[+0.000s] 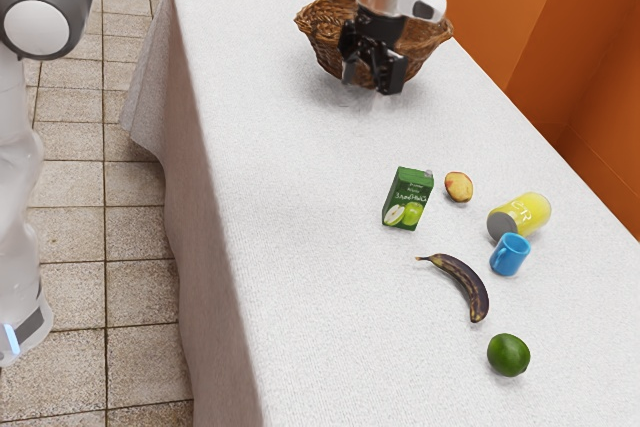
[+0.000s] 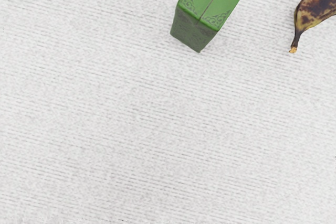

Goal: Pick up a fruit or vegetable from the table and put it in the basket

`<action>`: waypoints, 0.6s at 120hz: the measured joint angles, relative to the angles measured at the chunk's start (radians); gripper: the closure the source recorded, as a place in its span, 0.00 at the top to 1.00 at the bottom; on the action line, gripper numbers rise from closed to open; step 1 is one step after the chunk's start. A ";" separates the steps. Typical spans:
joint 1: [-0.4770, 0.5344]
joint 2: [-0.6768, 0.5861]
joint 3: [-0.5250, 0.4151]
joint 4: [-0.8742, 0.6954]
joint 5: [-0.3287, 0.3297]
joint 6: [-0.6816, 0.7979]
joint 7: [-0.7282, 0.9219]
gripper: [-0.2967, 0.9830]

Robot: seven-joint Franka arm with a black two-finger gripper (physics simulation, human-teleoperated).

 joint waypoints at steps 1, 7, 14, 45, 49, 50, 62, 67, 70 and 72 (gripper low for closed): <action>-0.002 0.000 0.001 0.001 0.000 -0.003 -0.013 0.77; -0.010 0.002 0.007 0.005 -0.001 -0.020 -0.087 0.77; -0.014 0.003 0.007 0.007 -0.004 -0.035 -0.167 0.77; 0.003 0.013 -0.060 0.027 -0.067 -0.062 -0.416 0.77; -0.003 0.022 -0.067 0.043 -0.063 -0.060 -0.424 0.77; -0.006 0.026 -0.069 0.051 -0.060 -0.058 -0.423 0.77; -0.088 0.141 -0.093 0.180 -0.025 0.003 -0.374 0.77; -0.140 0.238 -0.120 0.283 -0.011 0.043 -0.350 0.77; -0.166 0.292 -0.136 0.336 -0.005 0.070 -0.336 0.77; -0.180 0.321 -0.144 0.360 -0.002 0.090 -0.327 0.77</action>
